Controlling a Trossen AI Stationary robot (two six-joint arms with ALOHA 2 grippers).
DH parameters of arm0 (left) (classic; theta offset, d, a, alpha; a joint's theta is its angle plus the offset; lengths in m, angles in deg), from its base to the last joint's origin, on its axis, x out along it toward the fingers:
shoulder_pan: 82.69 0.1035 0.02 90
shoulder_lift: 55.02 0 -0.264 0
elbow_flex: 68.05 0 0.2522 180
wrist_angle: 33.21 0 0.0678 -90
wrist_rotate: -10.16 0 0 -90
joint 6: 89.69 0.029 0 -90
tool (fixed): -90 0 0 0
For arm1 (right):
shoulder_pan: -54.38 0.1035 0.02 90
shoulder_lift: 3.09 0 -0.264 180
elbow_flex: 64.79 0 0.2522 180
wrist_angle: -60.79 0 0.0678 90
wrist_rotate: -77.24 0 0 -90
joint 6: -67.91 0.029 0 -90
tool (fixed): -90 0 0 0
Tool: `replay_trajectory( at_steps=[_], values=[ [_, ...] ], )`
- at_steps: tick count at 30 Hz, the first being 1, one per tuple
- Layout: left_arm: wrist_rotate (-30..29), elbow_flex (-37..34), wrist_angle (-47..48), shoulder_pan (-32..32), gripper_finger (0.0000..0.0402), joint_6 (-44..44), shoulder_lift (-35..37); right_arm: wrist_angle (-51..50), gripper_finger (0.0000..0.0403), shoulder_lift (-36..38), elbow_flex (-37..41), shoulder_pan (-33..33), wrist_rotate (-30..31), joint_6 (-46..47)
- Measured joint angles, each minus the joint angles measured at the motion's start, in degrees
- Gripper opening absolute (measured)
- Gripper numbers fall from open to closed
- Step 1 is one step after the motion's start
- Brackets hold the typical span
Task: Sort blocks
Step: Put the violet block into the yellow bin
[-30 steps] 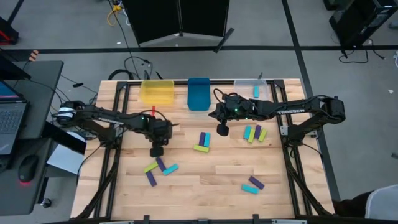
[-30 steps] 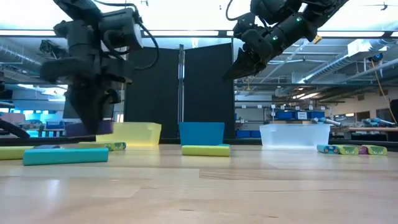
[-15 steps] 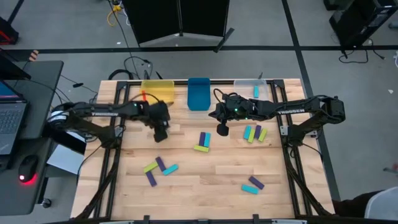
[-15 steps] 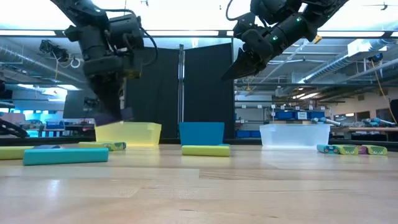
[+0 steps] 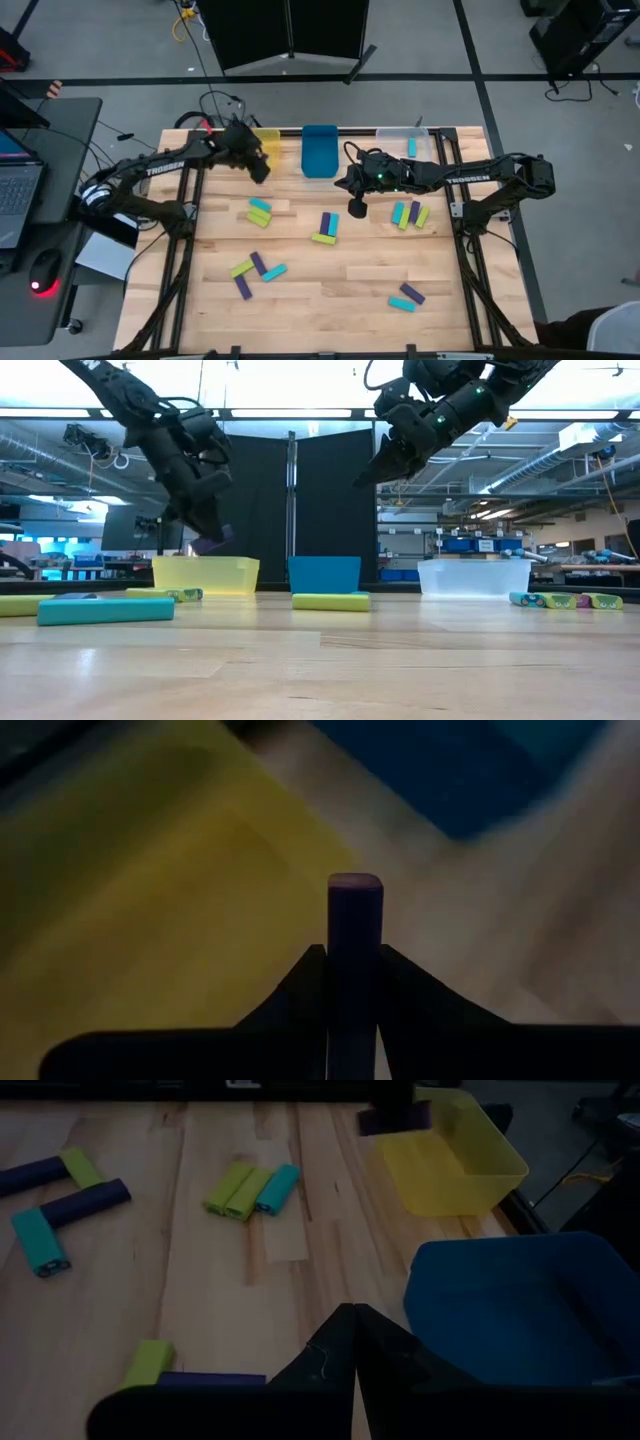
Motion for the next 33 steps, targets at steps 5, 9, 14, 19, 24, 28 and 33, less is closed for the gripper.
replay_trajectory(
  at_steps=[5,9,14,19,24,28,33],
  values=[
    [-0.3,0.7,-7.0,5.3,0.0063,-2.8,-2.0,0.8,0.002,0.0,0.0,0.0,0.0,-0.2],
    [1.9,3.6,-8.0,6.9,0.0063,-3.9,-7.0,0.8,0.002,0.0,0.0,0.0,0.0,-0.2],
    [2.5,8.3,-8.1,7.9,0.0063,-3.6,-15.6,0.8,0.002,0.0,0.0,0.0,0.0,-0.2],
    [2.5,10.7,-7.4,8.6,0.0063,-3.6,-21.6,0.7,0.002,0.0,0.0,0.0,0.0,-0.3],
    [2.3,10.8,-7.8,8.6,0.0063,-3.6,-24.1,0.7,0.002,0.0,0.0,0.0,0.0,-0.3],
    [2.4,10.9,-8.1,8.6,0.0067,-3.8,-25.4,0.7,0.002,0.0,0.0,-0.1,0.0,-0.3],
    [2.0,10.9,-9.2,8.6,0.0123,-4.1,-25.6,0.7,0.002,0.0,0.0,-0.1,0.0,-0.2]
  ],
)
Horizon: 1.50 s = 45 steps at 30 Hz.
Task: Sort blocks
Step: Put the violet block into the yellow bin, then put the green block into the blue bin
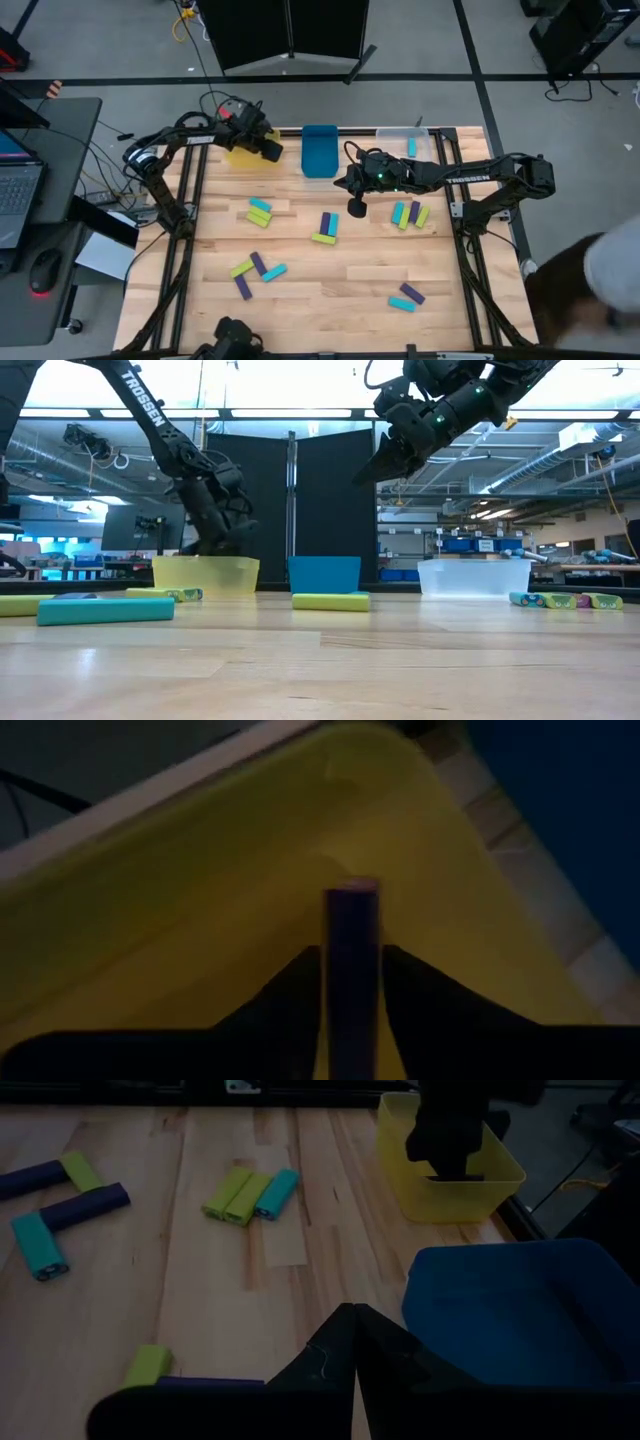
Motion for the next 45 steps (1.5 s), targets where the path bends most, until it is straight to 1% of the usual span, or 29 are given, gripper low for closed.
replay_trajectory(
  at_steps=[4,8,13,18,21,26,31,33,35,37,41,45],
  values=[
    [-0.1,0.0,-1.8,0.0,0.0156,-0.1,0.0,0.0,0.002,0.0,0.0,0.0,0.0,0.0],
    [-0.2,0.0,-2.2,0.0,0.0167,0.5,1.2,0.0,0.002,0.0,0.0,0.0,0.0,0.0],
    [-0.2,0.0,-2.4,-0.1,0.0168,1.2,7.2,-0.2,0.002,0.0,-0.3,0.0,0.0,-1.4],
    [-0.4,-2.1,-4.0,-1.9,0.0163,3.3,15.8,-0.1,0.002,0.0,-0.7,0.0,-0.8,-1.1],
    [0.3,-5.5,-6.1,-4.6,0.0159,6.9,20.4,-0.3,0.002,0.0,-0.7,0.0,-1.4,0.3],
    [1.1,-12.0,-8.3,-10.5,0.0158,10.6,27.3,0.0,0.002,0.0,-0.7,1.0,-4.8,1.5],
    [1.1,-17.7,-11.3,-18.0,0.0158,15.1,33.0,2.9,0.0026,0.0,-0.7,3.1,-5.2,1.6],
    [1.1,-19.3,-12.4,-20.8,0.0158,14.5,34.7,3.6,0.0031,0.0,-0.7,3.8,-5.2,1.6],
    [1.2,-19.9,-13.7,-23.3,0.0158,11.8,35.8,3.9,0.0037,0.0,-0.7,4.3,-5.1,1.6],
    [1.6,-20.0,-12.7,-25.4,0.0158,10.7,36.5,3.9,0.0043,0.0,-0.7,4.7,-5.1,1.9],
    [4.2,-20.0,-9.5,-28.5,0.0158,11.9,36.9,3.8,0.0051,0.0,-0.7,5.3,-5.1,3.2],
    [4.2,-20.0,-4.8,-30.6,0.0158,13.5,36.8,3.7,0.0053,0.0,-0.7,5.7,-5.0,3.6]
  ],
)
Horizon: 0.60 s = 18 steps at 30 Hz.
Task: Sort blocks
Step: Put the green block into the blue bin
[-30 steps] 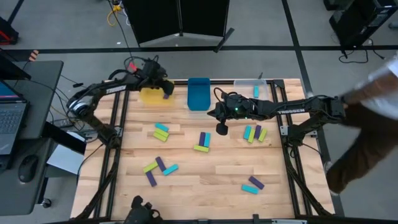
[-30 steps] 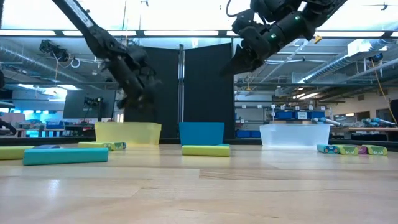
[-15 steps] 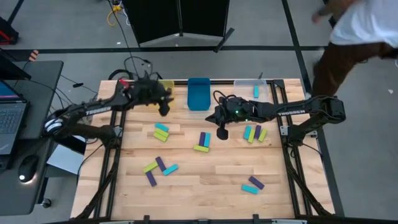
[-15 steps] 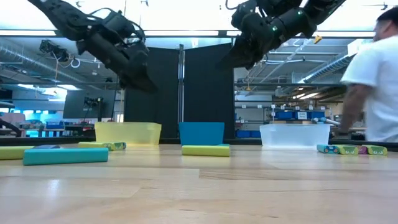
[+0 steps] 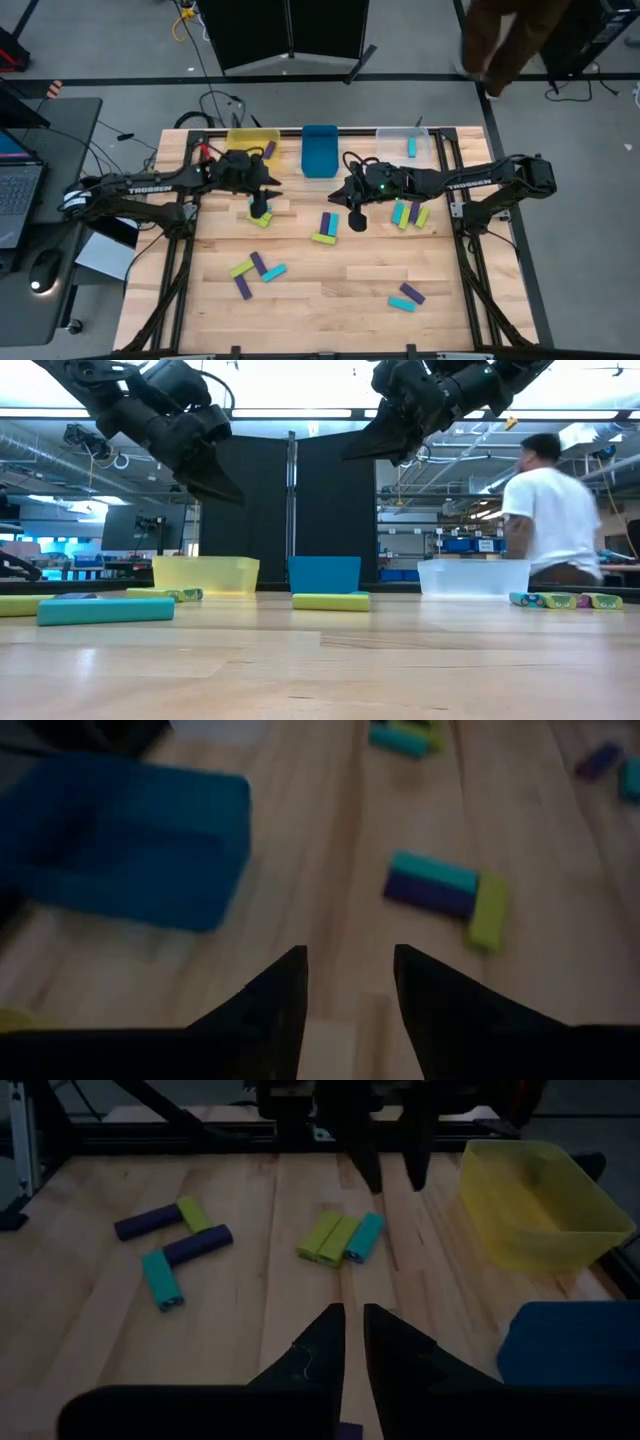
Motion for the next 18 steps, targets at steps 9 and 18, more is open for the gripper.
replay_trajectory(
  at_steps=[9,18],
  values=[
    [-0.1,0.0,4.6,-3.3,0.0158,-1.4,0.0,-0.1,0.0054,-0.4,0.0,0.2,0.1,0.1],
    [1.1,0.0,-3.0,-6.1,0.0158,-2.7,-2.0,1.4,0.0069,-7.3,0.0,3.1,0.1,4.5]
  ],
)
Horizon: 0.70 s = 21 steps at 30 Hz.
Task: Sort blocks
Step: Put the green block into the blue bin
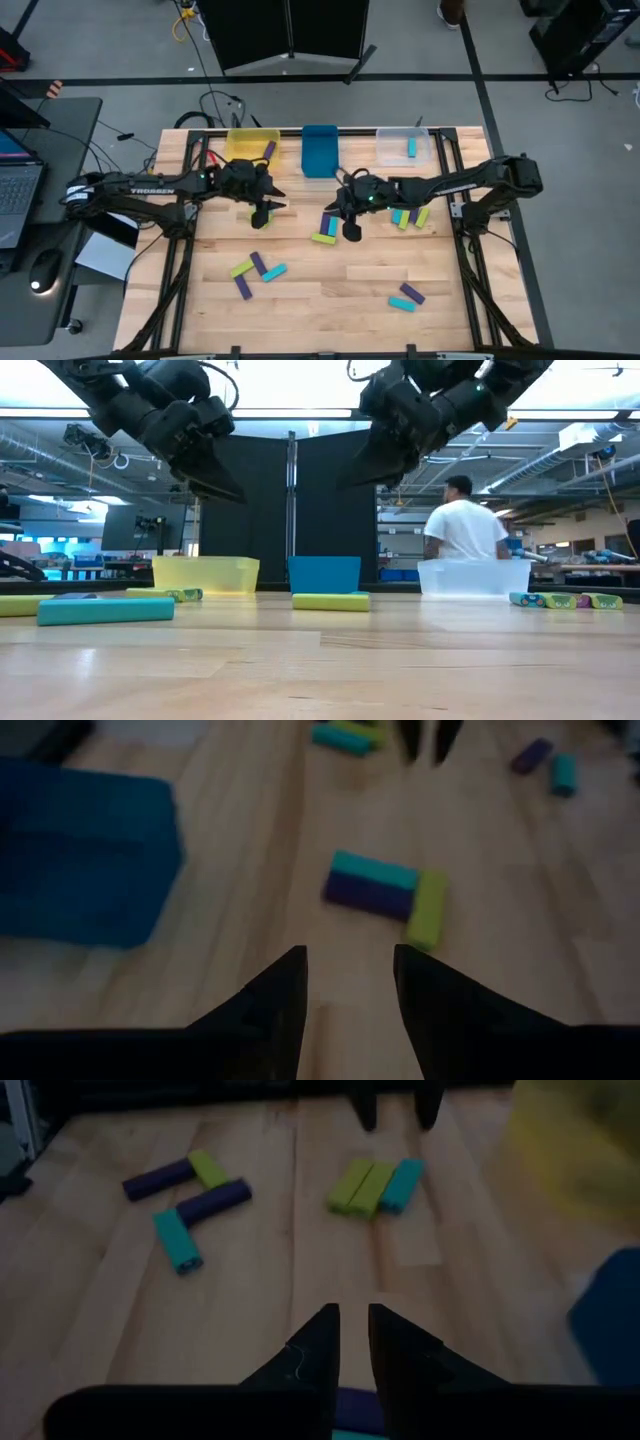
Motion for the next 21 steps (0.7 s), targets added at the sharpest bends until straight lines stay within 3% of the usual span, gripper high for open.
replay_trajectory(
  at_steps=[5,16,21],
  values=[
    [4.8,0.0,-6.7,-3.3,0.0158,-1.4,-6.2,-0.1,0.0078,-2.2,0.0,1.1,0.0,1.2],
    [5.3,1.5,-21.6,-9.9,0.0159,-0.1,-24.0,-5.1,0.0102,2.8,0.0,0.8,3.4,0.7],
    [5.3,4.9,-22.3,-10.6,0.016,0.0,-30.1,-5.9,0.0108,3.4,0.0,0.0,4.1,-0.5]
  ],
)
